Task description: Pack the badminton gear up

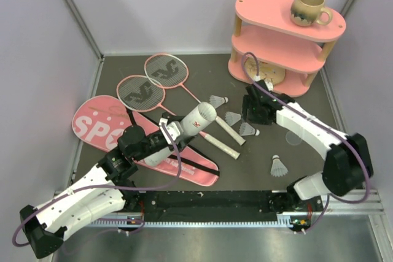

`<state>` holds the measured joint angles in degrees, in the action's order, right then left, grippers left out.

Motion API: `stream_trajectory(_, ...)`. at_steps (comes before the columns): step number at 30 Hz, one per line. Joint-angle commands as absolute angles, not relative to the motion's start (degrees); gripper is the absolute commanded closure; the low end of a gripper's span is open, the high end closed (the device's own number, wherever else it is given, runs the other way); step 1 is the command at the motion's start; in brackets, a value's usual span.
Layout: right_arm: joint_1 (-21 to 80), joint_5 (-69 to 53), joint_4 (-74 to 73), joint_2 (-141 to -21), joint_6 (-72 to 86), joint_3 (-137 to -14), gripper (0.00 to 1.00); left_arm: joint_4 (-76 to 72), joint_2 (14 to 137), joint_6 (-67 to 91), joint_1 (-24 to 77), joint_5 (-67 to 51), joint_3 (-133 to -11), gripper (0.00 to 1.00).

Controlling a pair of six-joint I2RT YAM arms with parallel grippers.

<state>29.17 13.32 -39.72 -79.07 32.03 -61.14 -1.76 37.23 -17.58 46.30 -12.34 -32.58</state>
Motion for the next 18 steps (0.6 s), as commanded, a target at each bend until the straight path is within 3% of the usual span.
stream_trajectory(1, 29.44, 15.47, -40.52, -86.55, 37.09, -64.95, 0.35, -2.81, 37.0, -17.22, 46.41, -11.16, -32.78, 0.91)
stream_trajectory(7, 32.17, 21.7, -40.78, -94.92, 38.49, -64.6, 0.39, -2.81, 36.91, -17.31, 46.49, -10.99, -32.7, 0.91)
stream_trajectory(8, 32.17, 22.4, -40.78, -95.44, 38.67, -64.08, 0.46, -2.81, 36.91, -17.31, 46.49, -10.99, -32.7, 0.91)
stream_trajectory(12, 32.87, 26.71, -40.87, -95.71, 39.02, -62.49, 0.56, -2.9, 37.0, -17.32, 46.58, -10.81, -32.61, 0.91)
stream_trajectory(14, 32.87, 28.56, -40.87, -95.19, 38.32, -62.14, 0.71, -2.99, 37.18, -17.05, 46.58, -11.33, -32.61, 0.91)
stream_trajectory(18, 32.96, 28.57, -41.48, -90.45, 36.39, -61.61, 0.92, -2.99, 37.18, -17.14, 46.58, -11.34, -32.7, 0.91)
